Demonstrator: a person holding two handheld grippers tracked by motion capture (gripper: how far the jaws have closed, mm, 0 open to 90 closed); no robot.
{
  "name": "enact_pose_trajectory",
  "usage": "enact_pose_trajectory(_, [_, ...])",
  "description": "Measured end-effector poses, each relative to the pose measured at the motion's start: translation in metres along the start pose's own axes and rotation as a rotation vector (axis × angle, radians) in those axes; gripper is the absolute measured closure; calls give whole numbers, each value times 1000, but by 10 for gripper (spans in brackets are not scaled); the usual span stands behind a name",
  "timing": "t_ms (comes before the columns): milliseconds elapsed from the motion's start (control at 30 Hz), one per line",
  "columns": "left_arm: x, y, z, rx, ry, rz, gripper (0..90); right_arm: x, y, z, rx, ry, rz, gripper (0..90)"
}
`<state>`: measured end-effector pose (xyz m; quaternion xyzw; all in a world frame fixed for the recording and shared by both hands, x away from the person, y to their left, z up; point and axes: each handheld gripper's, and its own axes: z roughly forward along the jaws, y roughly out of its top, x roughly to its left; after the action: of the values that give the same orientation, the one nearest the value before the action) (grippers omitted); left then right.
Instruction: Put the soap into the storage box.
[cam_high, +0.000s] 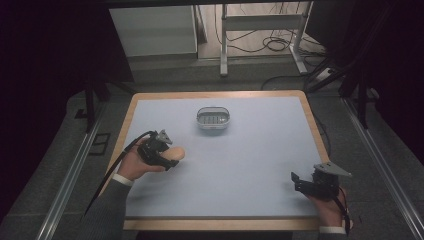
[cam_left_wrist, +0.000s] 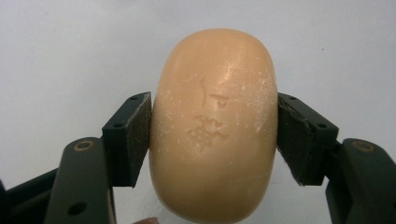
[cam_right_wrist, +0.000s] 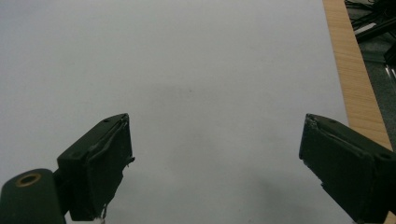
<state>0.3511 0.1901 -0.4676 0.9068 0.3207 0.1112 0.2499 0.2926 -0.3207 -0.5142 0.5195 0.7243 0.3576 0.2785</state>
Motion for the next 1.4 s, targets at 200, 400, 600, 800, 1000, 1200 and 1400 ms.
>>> enact_pose_trajectory(200, [1,6,1,6,-1,7,328,0,0,0,2,0,2,93])
enact_pose_trajectory(400, [2,11,1,7,5,12,328,0,0,0,2,1,3,93])
enact_pose_trajectory(600, [2,16,2,4,2,15,328,0,0,0,1,1,1,93])
enact_pose_trajectory(800, [3,16,4,-1,-2,10,328,0,0,0,1,0,0,93])
enact_pose_trajectory(1000, [5,19,4,-5,-1,12,328,0,0,0,1,-3,-2,93])
enact_pose_trajectory(1200, [7,24,2,-2,4,25,328,0,0,0,2,-6,-3,93])
enact_pose_trajectory(1400, [7,29,2,-4,4,28,328,0,0,1,3,-5,-2,93])
